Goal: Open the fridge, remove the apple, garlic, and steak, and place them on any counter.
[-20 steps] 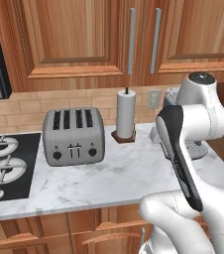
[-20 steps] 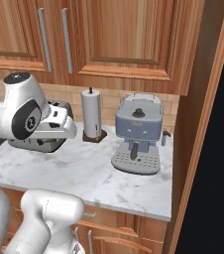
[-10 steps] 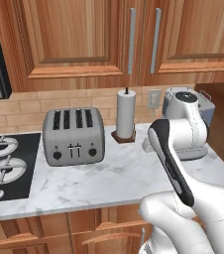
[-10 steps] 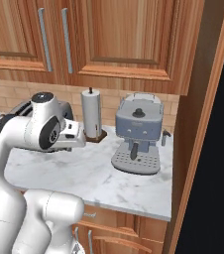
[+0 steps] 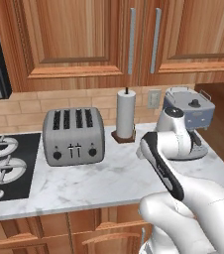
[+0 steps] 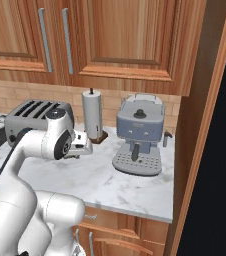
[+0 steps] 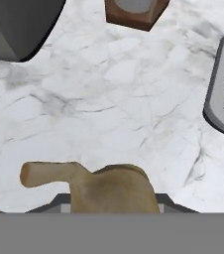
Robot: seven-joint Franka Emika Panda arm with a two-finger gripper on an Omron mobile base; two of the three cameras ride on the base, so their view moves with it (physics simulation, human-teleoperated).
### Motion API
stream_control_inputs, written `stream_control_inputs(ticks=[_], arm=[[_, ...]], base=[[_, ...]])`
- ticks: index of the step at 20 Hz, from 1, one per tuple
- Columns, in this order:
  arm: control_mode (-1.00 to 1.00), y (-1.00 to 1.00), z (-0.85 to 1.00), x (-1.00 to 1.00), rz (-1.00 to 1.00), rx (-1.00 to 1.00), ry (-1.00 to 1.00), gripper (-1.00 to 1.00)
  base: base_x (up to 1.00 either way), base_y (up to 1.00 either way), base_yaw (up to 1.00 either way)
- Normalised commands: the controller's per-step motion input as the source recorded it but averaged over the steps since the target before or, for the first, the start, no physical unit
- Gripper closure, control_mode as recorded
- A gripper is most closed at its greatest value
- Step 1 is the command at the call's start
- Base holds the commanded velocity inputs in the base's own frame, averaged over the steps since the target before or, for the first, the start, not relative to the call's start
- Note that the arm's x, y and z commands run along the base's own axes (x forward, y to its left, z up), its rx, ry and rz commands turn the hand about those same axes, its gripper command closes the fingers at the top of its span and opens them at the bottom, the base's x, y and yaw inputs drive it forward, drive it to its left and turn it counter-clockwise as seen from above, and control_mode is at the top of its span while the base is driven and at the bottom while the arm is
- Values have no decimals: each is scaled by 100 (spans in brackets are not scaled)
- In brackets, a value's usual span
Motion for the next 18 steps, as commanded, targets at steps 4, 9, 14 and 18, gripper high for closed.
stream_control_inputs(ticks=[4, 9, 14, 18], arm=[[-100, 0, -46, 41, 0, 0, 5, 100], [-100, 0, -43, 36, 0, 0, 5, 100], [-100, 0, -41, 34, 0, 0, 6, 100], [-100, 0, -40, 31, 0, 0, 2, 100]], base=[[0, 0, 0], [0, 0, 0], [0, 0, 0], [0, 0, 0]])
